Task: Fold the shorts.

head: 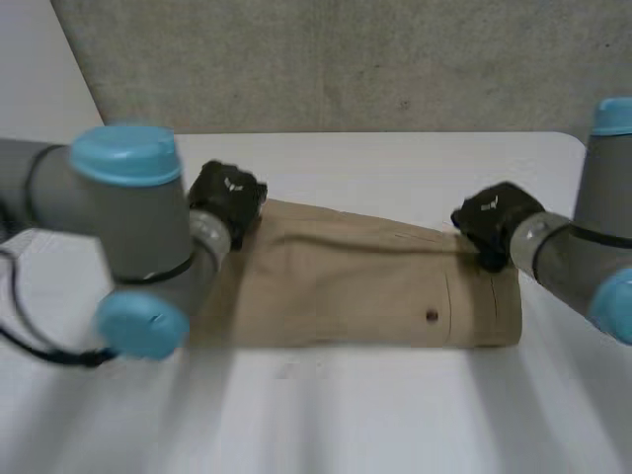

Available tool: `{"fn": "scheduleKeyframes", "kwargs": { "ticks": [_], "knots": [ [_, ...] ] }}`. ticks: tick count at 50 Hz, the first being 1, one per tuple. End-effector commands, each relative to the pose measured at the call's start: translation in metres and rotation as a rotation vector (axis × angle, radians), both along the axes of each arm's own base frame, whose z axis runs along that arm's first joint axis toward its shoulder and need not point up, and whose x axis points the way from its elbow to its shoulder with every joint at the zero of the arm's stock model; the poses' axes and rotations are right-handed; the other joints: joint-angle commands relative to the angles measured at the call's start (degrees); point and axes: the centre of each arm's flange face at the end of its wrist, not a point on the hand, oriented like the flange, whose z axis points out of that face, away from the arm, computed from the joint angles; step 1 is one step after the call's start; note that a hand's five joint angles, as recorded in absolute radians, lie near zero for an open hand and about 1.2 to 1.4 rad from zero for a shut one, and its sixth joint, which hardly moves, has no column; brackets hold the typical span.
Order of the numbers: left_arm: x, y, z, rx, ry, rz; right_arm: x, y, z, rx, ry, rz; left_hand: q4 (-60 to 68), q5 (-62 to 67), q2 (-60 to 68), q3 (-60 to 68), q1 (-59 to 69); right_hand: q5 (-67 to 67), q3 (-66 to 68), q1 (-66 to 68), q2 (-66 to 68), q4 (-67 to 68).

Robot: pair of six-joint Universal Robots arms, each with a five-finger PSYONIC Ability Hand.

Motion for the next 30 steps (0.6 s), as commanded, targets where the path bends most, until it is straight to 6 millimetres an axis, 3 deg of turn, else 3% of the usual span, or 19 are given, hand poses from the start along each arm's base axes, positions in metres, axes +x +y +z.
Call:
{"fn": "scheduleKeyframes", "kwargs": {
  "ticks": [1, 4, 11, 13, 14, 15, 16, 17, 21, 23, 26, 27, 30],
  "knots": [
    [-0.028, -0.061, -0.036, -0.094, -0.007, 0.068, 0.009, -0.054, -0.026, -0.146, -0.008, -0.095, 11.35, 12.48, 11.20, 11.50, 13.93, 14.01, 12.00, 23.46, 12.13, 11.47],
    [-0.035, -0.083, -0.049, -0.162, -0.036, 0.083, 0.013, -0.072, -0.041, -0.201, -0.012, -0.129, 11.35, 12.48, 11.20, 11.50, 13.93, 14.01, 12.00, 23.46, 12.13, 11.47],
    [-0.052, -0.109, -0.067, -0.341, -0.019, 0.095, 0.025, -0.086, -0.072, -0.260, -0.002, -0.123, 11.35, 12.48, 11.20, 11.50, 13.93, 14.01, 12.00, 23.46, 12.13, 11.47],
    [-0.055, -0.110, -0.069, -0.370, 0.004, 0.093, 0.030, -0.089, -0.078, -0.293, -0.020, -0.123, 8.04, 9.17, 7.89, 8.19, 10.63, -5.98, -7.99, 3.46, -7.86, -8.52],
    [-0.058, -0.109, -0.070, -0.382, 0.013, 0.090, 0.030, -0.090, -0.078, -0.306, -0.028, -0.126, -5.48, -4.35, -5.63, -5.33, -2.90, -21.77, -23.78, -12.32, -23.64, -24.31],
    [-0.060, -0.108, -0.072, -0.400, 0.027, 0.089, 0.031, -0.090, -0.078, -0.319, -0.033, -0.133, -37.76, -36.63, -37.91, -37.61, -35.17, -37.41, -39.42, -27.97, -39.29, -39.95],
    [-0.061, -0.107, -0.073, -0.407, 0.031, 0.090, 0.031, -0.092, -0.076, -0.341, -0.042, -0.151, -51.57, -50.44, -51.72, -51.42, -48.98, -55.99, -58.00, -46.54, -57.87, -58.53],
    [-0.062, -0.105, -0.075, -0.408, 0.032, 0.089, 0.030, -0.092, -0.074, -0.350, -0.048, -0.165, -58.65, -57.52, -58.80, -58.50, -56.07, -55.99, -58.00, -46.54, -57.87, -58.53],
    [-0.071, -0.094, -0.072, -0.432, 0.056, 0.065, 0.024, -0.091, -0.046, -0.400, -0.124, -0.226, -58.65, -57.52, -58.80, -58.50, -56.07, -55.99, -58.00, -46.54, -57.87, -58.53],
    [-0.073, -0.087, -0.054, -0.456, 0.078, 0.067, 0.019, -0.087, -0.018, -0.428, -0.210, -0.242, -58.65, -57.52, -58.80, -58.50, -56.07, -55.99, -58.00, -46.54, -57.87, -58.53],
    [-0.066, -0.082, -0.028, -0.468, 0.094, 0.092, 0.016, -0.076, 0.005, -0.435, -0.299, -0.244, -58.65, -57.52, -58.80, -58.50, -56.07, -55.99, -58.00, -46.54, -57.87, -58.53],
    [-0.063, -0.080, -0.022, -0.468, 0.096, 0.099, 0.015, -0.069, 0.023, -0.441, -0.354, -0.235, -58.65, -57.52, -58.80, -58.50, -56.07, -55.99, -58.00, -46.54, -57.87, -58.53],
    [-0.049, -0.069, 0.003, -0.452, 0.126, 0.117, 0.011, -0.054, 0.042, -0.432, -0.411, -0.209, -58.65, -57.52, -58.80, -58.50, -56.07, -55.99, -58.00, -46.54, -57.87, -58.53]
  ]
}}
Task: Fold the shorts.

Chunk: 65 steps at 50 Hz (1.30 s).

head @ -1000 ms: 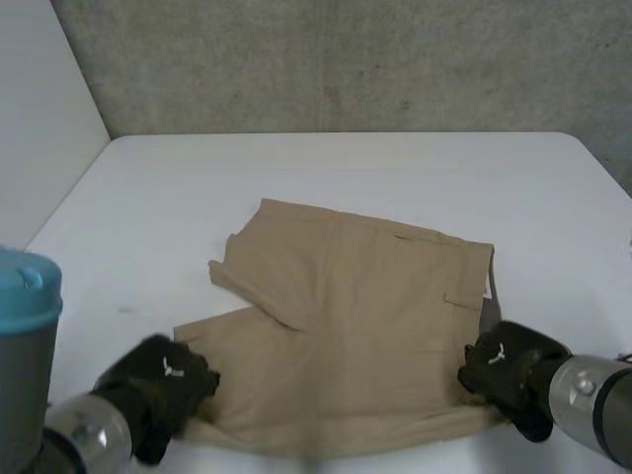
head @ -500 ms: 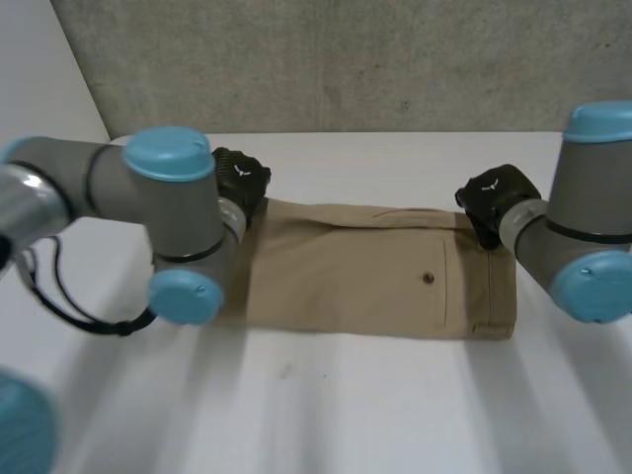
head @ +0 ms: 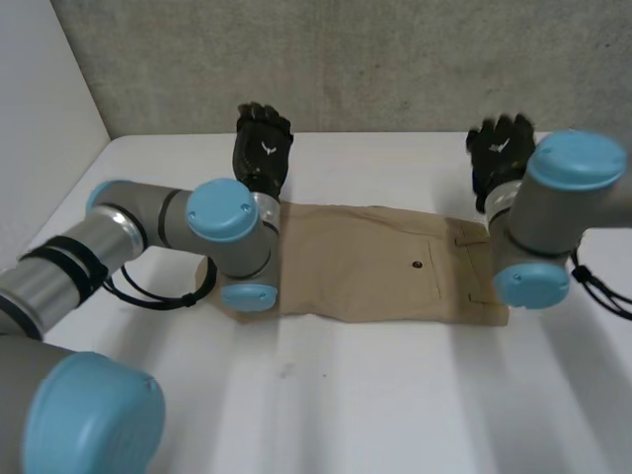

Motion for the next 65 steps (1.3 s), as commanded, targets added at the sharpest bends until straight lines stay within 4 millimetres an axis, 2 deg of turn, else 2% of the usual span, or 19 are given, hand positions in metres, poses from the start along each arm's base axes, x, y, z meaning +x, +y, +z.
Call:
{"fn": "scheduleKeyframes", "kwargs": {
  "ticks": [1, 6, 10, 12, 17, 20, 25, 31, 34, 36, 43, 49, 54, 55, 58, 59, 62, 63, 65],
  "knots": [
    [0.025, 0.024, 0.060, 0.011, 0.071, 0.025, -0.011, 0.039, 0.061, -0.012, -0.181, 0.095, -1.81, -2.60, -1.78, -2.75, -0.94, -4.36, -2.17, -1.83, -2.91, -3.71],
    [0.057, 0.054, 0.074, 0.125, 0.177, 0.002, -0.027, 0.064, 0.043, 0.140, -0.156, 0.155, -1.81, -2.60, -1.78, -2.75, -0.94, -4.36, -2.17, -1.83, -2.91, -3.71],
    [0.074, 0.087, 0.074, 0.247, 0.292, -0.064, -0.042, 0.085, 0.024, 0.271, -0.143, 0.146, -1.81, -2.60, -1.78, -2.75, -0.94, -4.36, -2.17, -1.83, -2.91, -3.71],
    [0.082, 0.105, 0.066, 0.325, 0.342, -0.104, -0.046, 0.094, 0.014, 0.319, -0.139, 0.142, -1.81, -2.60, -1.78, -2.75, -0.94, -0.60, 1.59, 1.93, 0.85, 0.05],
    [0.100, 0.129, 0.047, 0.442, 0.394, -0.117, -0.056, 0.115, -0.022, 0.429, -0.123, 0.122, -1.81, -2.60, -1.78, -2.75, -0.94, 4.64, 6.83, 7.17, 6.08, 5.29],
    [0.108, 0.139, 0.030, 0.492, 0.377, -0.098, -0.058, 0.117, -0.030, 0.424, -0.127, 0.116, -1.81, -2.60, -1.78, -2.75, -0.94, 5.65, 7.84, 8.18, 7.09, 6.29],
    [0.113, 0.141, 0.020, 0.512, 0.368, -0.080, -0.061, 0.111, -0.058, 0.396, -0.134, 0.099, -1.81, -2.60, -1.78, -2.75, -0.94, 10.34, 12.53, 12.87, 11.79, 10.99],
    [0.114, 0.135, 0.010, 0.528, 0.361, -0.061, -0.061, 0.105, -0.075, 0.388, -0.124, 0.087, -1.81, -2.60, -1.78, -2.75, -0.94, 19.26, 21.45, 21.78, 20.70, 19.90],
    [0.117, 0.132, 0.009, 0.529, 0.362, -0.051, -0.062, 0.103, -0.082, 0.404, -0.117, 0.081, -1.81, -2.60, -1.78, -2.75, -0.94, 35.52, 37.71, 38.05, 36.96, 36.17],
    [0.117, 0.132, 0.009, 0.530, 0.361, -0.051, -0.064, 0.100, -0.081, 0.394, -0.117, 0.068, -1.81, -2.60, -1.78, -2.75, -0.94, 65.46, 67.65, 67.99, 66.90, 66.10],
    [0.118, 0.133, 0.009, 0.532, 0.360, -0.047, -0.086, 0.087, -0.067, 0.357, -0.095, -0.003, -1.81, -2.60, -1.78, -2.75, -0.94, 65.64, 67.83, 68.17, 67.09, 66.29],
    [0.120, 0.132, 0.017, 0.514, 0.371, -0.042, -0.118, 0.070, -0.044, 0.274, 0.098, -0.074, -1.81, -2.60, -1.78, -2.75, -0.94, 65.64, 67.83, 68.17, 67.09, 66.29],
    [0.123, 0.132, 0.029, 0.486, 0.394, -0.046, -0.126, 0.056, -0.030, 0.200, 0.277, -0.088, -1.81, -2.60, -1.78, -2.75, -0.94, 65.64, 67.83, 68.17, 67.09, 66.29],
    [0.124, 0.131, 0.032, 0.477, 0.400, -0.046, -0.124, 0.056, -0.028, 0.188, 0.303, -0.080, -1.81, -2.60, -1.78, -2.75, -0.94, 65.64, 67.83, 68.17, 67.09, 66.29],
    [0.124, 0.131, 0.036, 0.467, 0.406, -0.048, -0.095, 0.061, -0.014, 0.114, 0.350, 0.002, -1.81, -2.60, -1.78, -2.75, -0.94, 65.64, 67.83, 68.17, 67.09, 66.29],
    [0.124, 0.131, 0.038, 0.461, 0.411, -0.048, -0.071, 0.068, -0.003, 0.060, 0.347, 0.064, -1.81, -2.60, -1.78, -2.75, -0.94, 65.64, 67.83, 68.17, 67.09, 66.29],
    [0.124, 0.130, 0.043, 0.450, 0.417, -0.054, -0.040, 0.078, 0.012, -0.002, 0.334, 0.147, -1.81, -2.60, -1.78, -2.75, -0.94, 65.64, 67.83, 68.17, 67.09, 66.29],
    [0.124, 0.130, 0.044, 0.446, 0.417, -0.053, -0.020, 0.088, 0.021, -0.044, 0.325, 0.206, -1.81, -2.60, -1.78, -2.75, -0.94, 65.64, 67.83, 68.17, 67.09, 66.29],
    [0.124, 0.130, 0.048, 0.438, 0.423, -0.056, -0.005, 0.096, 0.025, -0.069, 0.319, 0.249, -1.81, -2.60, -1.78, -2.75, -0.94, 65.64, 67.83, 68.17, 67.09, 66.29]
  ]
}}
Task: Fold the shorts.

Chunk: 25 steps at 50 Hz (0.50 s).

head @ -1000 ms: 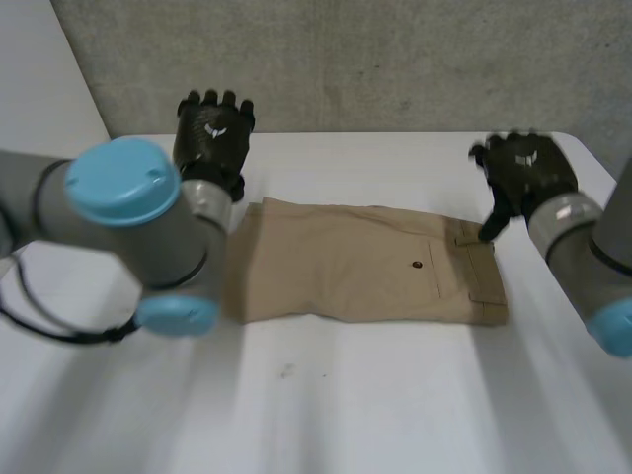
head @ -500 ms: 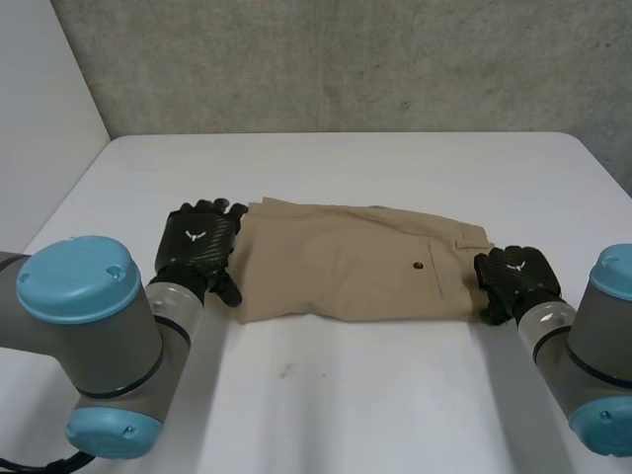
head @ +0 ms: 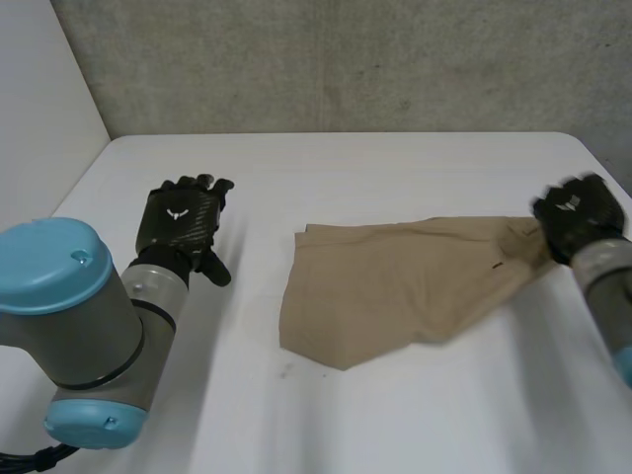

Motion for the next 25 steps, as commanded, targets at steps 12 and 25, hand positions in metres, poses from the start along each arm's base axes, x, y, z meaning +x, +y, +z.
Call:
{"fn": "scheduleKeyframes", "kwargs": {
  "ticks": [12, 25],
  "knots": [
    [-0.002, -0.004, 0.046, -0.127, 0.068, 0.000, 0.187, 0.147, -0.013, 0.020, -0.052, 0.748, -1.81, -2.62, -1.71, -2.75, -0.94, 15.43, 12.25, 25.85, 12.96, 11.71],
    [-0.033, -0.018, 0.068, -0.176, 0.104, -0.048, 0.176, 0.132, 0.032, 0.182, -0.498, 0.660, -1.81, -2.62, -1.71, -2.75, -0.94, -54.57, -57.75, -44.15, -57.04, -58.29]
  ]
}}
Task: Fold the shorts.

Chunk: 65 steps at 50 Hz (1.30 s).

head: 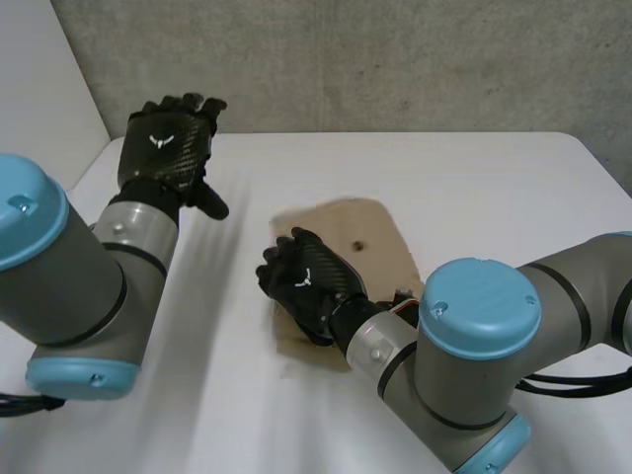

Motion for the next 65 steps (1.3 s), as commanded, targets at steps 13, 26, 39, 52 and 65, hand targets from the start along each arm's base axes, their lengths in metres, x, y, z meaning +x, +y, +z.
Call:
{"fn": "scheduleKeyframes", "kwargs": {
  "ticks": [13, 26, 39, 52, 65],
  "knots": [
    [-0.085, 0.013, -0.053, 0.181, -0.095, -0.168, -0.056, -0.105, 0.049, 0.486, -0.340, -0.426, -1.81, -2.62, -1.71, -2.75, -0.94, -13.43, -13.01, -10.09, -13.13, -13.17],
    [-0.088, 0.021, -0.143, 0.546, -0.287, -0.158, -0.073, -0.141, -0.027, 0.614, -0.133, -0.554, -1.81, -2.62, -1.71, -2.75, -0.94, -13.43, -13.01, -10.09, -13.13, -13.17],
    [-0.081, 0.008, -0.108, 0.506, -0.241, -0.142, -0.077, -0.139, -0.007, 0.498, -0.064, -0.526, -1.81, -2.62, -1.71, -2.75, -0.94, -13.43, -13.01, -10.09, -13.13, -13.17],
    [-0.016, 0.004, 0.074, 0.153, 0.021, -0.037, -0.109, -0.118, 0.160, 0.217, -0.523, -0.646, -1.81, -2.62, -1.71, -2.75, -0.94, -13.43, -13.01, -10.09, -13.13, -13.17],
    [0.031, 0.014, 0.105, 0.199, 0.003, -0.015, -0.133, -0.104, 0.184, 0.142, -0.462, -0.737, -1.76, -2.58, -1.67, -2.70, -0.89, -13.43, -13.01, -10.09, -13.13, -13.17]
  ]
}}
